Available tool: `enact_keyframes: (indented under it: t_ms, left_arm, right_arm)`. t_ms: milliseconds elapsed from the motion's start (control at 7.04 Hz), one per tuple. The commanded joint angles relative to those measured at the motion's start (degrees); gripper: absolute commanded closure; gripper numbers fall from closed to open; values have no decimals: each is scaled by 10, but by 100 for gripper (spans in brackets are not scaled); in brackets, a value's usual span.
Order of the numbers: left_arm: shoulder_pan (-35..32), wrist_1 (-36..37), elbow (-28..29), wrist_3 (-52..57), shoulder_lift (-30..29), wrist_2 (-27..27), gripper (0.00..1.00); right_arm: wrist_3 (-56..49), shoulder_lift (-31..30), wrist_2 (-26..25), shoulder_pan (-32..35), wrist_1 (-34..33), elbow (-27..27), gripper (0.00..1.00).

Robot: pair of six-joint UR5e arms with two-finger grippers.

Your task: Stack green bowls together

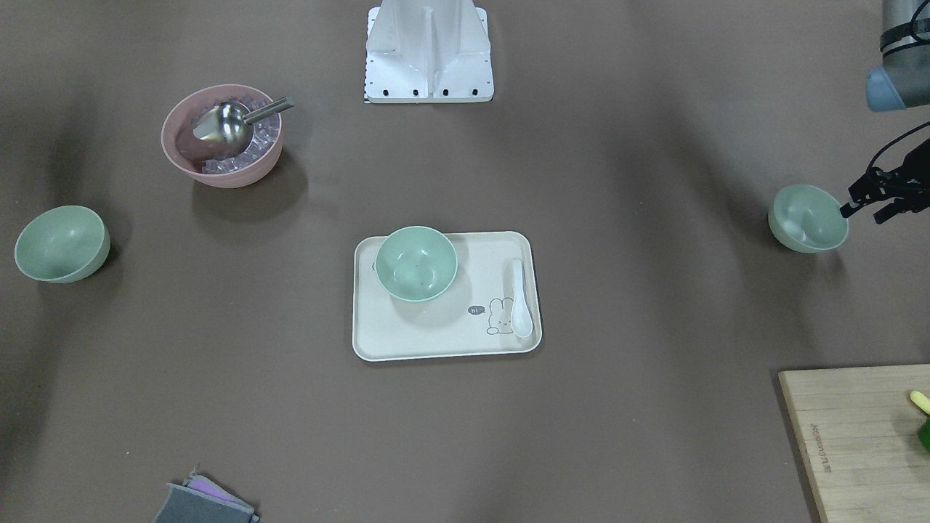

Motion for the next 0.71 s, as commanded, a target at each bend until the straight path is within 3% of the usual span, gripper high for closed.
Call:
enact_keyframes:
  t_ms: [0,426,568]
  left_arm:
    - [13,-5,7,-7,-10,3,35]
    - [34,-28,8,-5,-3,5,58]
    - [35,-30,8,-4,-3,5,75]
  right_arm:
    - [0,0,0,-1,0,-2,0]
    - [0,2,-1,-2,1,-5,0]
    - [0,2,0,-3,1,-5,0]
